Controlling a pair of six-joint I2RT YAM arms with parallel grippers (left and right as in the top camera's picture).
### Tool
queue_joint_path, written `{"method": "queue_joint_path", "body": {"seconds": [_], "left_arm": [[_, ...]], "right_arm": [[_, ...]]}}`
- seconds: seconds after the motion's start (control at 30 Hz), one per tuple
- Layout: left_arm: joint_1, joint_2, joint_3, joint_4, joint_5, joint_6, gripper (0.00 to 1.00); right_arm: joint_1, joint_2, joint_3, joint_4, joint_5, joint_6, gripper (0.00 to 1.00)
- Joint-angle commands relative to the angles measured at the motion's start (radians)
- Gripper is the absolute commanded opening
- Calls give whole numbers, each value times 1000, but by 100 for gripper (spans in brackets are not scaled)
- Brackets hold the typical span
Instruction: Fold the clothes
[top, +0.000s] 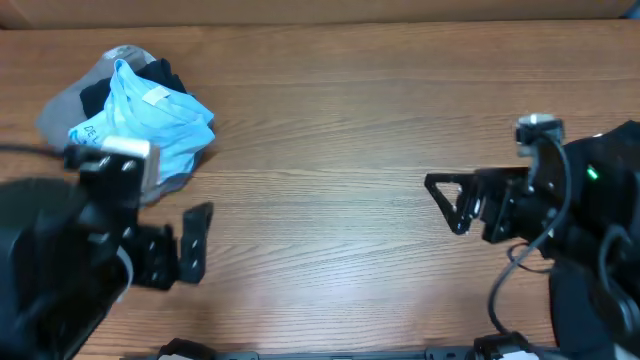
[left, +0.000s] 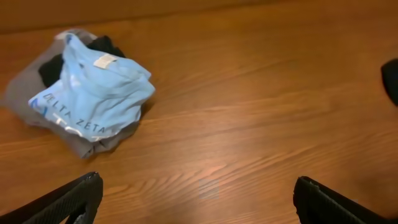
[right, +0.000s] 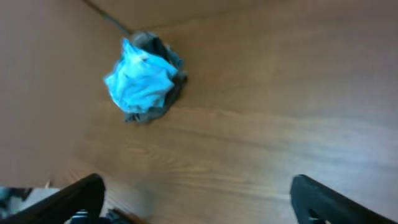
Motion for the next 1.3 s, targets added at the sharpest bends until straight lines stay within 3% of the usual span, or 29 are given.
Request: {"method": "queue_joint_path", "body": {"seconds": [0.0, 0.07, 0.63, 0.77, 0.97, 1.13, 1.27], "left_arm": [[-7, -26, -11, 6, -42, -76, 100], [-7, -27, -11, 28, -29, -121, 100], [-7, -25, -12, 13, -30, -119, 100], [-7, -25, -12, 13, -30, -119, 100], [-7, -25, -12, 13, -30, -119, 100], [-7, -25, -12, 13, -30, -119, 100], [-7, -25, -12, 13, -30, -119, 100]], "right_arm": [[-3, -58, 37, 14, -16, -8, 100], [-3, -65, 36, 9, -17, -8, 100], [-3, -64, 35, -22, 41, -10, 100], [-3, -101, 6, 133, 92, -230, 100], [-3, -282, -261, 444, 89, -504, 100], [-3, -478, -580, 678, 89, -528, 100], [-3, -615, -787, 737, 89, -528, 100]]}}
